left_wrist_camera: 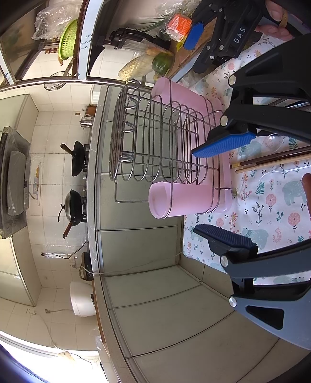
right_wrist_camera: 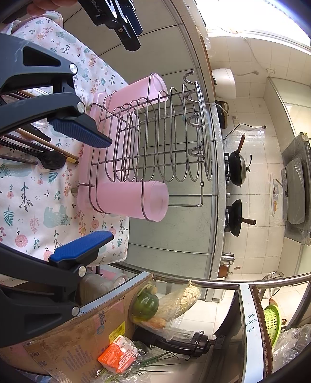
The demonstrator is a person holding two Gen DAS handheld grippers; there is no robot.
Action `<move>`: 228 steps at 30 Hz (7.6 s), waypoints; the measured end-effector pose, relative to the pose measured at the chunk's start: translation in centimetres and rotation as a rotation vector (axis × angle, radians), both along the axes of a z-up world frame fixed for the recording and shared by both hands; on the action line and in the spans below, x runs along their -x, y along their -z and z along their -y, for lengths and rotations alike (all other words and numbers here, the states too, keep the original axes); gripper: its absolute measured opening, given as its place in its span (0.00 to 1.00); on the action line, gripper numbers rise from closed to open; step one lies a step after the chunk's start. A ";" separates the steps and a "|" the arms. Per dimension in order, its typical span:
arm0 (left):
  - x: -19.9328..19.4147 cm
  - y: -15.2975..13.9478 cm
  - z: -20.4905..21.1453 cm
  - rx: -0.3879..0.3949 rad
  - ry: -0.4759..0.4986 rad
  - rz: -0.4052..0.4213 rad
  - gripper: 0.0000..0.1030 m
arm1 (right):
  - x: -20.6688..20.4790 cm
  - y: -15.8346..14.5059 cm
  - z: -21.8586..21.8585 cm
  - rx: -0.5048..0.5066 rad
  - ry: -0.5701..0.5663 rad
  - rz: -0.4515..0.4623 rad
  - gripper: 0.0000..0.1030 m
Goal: Organize utensils
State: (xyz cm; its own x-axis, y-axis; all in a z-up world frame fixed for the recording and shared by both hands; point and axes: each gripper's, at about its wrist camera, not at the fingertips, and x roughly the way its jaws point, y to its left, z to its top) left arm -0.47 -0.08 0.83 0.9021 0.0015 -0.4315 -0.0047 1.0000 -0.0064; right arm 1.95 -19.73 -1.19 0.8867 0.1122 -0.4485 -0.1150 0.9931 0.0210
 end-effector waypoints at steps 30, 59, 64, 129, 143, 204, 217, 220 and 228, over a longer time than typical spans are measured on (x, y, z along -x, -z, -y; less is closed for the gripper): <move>0.2 0.2 -0.2 0.009 0.001 0.000 0.57 | 0.0 -0.1 -0.2 0.004 -0.001 0.000 0.69; -0.9 2.0 -1.5 0.016 0.003 -0.076 0.57 | -0.2 1.1 -0.1 0.004 -0.001 -0.022 0.69; -1.5 3.0 -2.2 0.013 0.004 -0.120 0.57 | -0.8 2.1 0.1 -0.001 -0.007 -0.072 0.69; -6.2 12.9 -2.8 0.201 0.174 -0.602 0.02 | -4.0 10.4 1.5 -0.299 -0.225 -0.662 0.20; -6.3 13.7 -4.0 0.169 0.156 -0.653 0.02 | -4.8 12.1 -0.9 -0.189 -0.215 -0.717 0.11; -8.6 -10.1 -7.3 0.350 0.114 0.233 0.02 | -7.0 -12.7 6.3 -0.331 -0.142 0.248 0.06; -14.1 -9.1 -5.9 0.219 -0.019 0.431 0.02 | -12.1 -11.6 4.3 -0.206 -0.079 0.332 0.06; -15.2 -7.7 -5.5 0.185 -0.035 0.435 0.02 | -12.9 -10.8 4.0 -0.192 -0.075 0.311 0.06; -14.7 -4.1 -5.9 0.181 -0.021 0.345 0.02 | -13.1 -8.2 4.5 -0.215 -0.076 0.212 0.06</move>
State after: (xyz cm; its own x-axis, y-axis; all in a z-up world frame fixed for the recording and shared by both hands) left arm 14.27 5.79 4.94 0.9948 -0.0270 -0.0980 0.0082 0.9822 -0.1875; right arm 15.03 -24.19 7.05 0.9433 0.2540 -0.2135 -0.2130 0.9570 0.1972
